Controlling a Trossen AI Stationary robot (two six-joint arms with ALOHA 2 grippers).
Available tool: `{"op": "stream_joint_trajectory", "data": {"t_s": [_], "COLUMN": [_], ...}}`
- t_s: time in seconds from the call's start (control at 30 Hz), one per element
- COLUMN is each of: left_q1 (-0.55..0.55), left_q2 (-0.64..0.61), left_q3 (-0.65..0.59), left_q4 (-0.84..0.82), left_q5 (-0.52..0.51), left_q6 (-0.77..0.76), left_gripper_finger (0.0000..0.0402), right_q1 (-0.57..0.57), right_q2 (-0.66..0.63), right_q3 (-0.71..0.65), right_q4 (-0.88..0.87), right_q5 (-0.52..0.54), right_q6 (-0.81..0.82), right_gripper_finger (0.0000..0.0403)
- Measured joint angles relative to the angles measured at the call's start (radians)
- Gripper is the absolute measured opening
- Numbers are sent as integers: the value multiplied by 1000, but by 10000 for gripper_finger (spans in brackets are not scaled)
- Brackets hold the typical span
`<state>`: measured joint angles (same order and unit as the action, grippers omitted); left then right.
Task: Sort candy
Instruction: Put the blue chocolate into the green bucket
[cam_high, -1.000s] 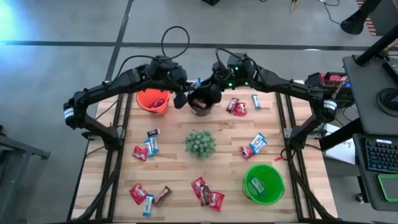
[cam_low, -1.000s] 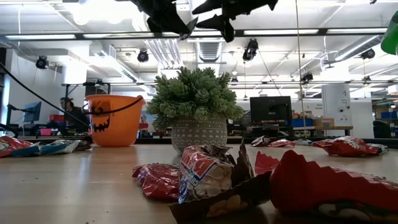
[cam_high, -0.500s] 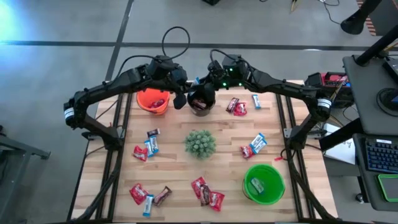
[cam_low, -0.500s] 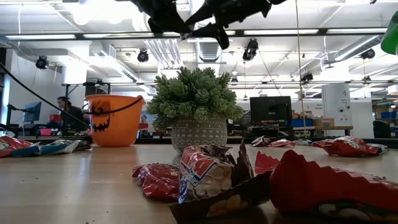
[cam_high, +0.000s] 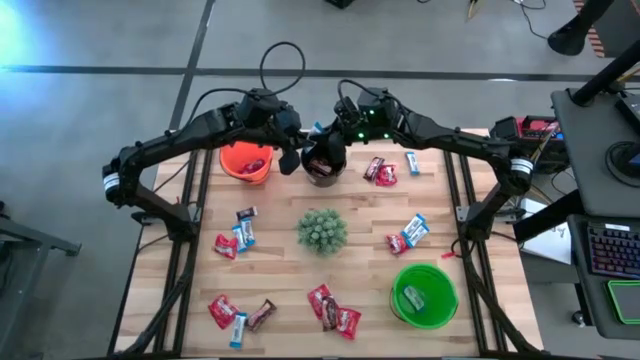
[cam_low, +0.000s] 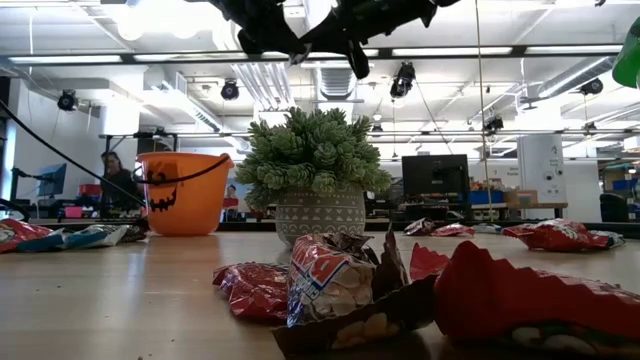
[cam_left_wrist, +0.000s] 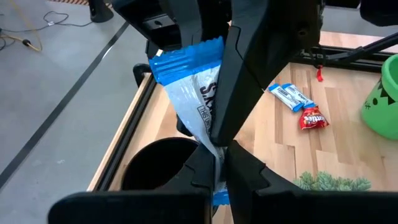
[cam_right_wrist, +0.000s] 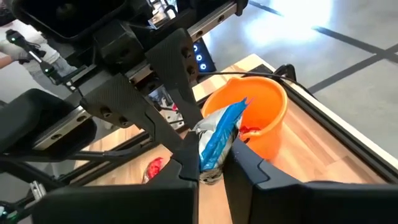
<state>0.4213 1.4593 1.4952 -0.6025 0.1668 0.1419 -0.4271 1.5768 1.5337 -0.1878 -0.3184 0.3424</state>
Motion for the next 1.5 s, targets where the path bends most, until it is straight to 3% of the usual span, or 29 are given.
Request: {"op": "stream_joint_trajectory", "data": {"t_s": [0.2, 0.4, 0.73, 1.13, 1.5], "left_q1": [-2, -2, -2, -3, -3], "left_q2": [0, -9, -9, -15, -80], "left_q3": [0, 8, 82, 82, 81], "left_q4": [-25, -79, -322, -600, -775], "left_q5": [11, 32, 25, 25, 27], "left_q6": [-14, -19, 47, 104, 104], "left_gripper_finger": [10, 63, 141, 143, 142], "right_q1": [2, -4, 0, 91, 360], "right_q2": [-18, -65, -156, -246, -285], "right_q3": [0, -1, -1, -1, -3], "right_q4": [-59, -128, -432, -787, -1007], "right_q5": [-9, 15, 12, 64, 233], "right_q6": [0, -14, -28, 79, 340], "right_gripper_finger": [23, 21, 20, 20, 20]}}
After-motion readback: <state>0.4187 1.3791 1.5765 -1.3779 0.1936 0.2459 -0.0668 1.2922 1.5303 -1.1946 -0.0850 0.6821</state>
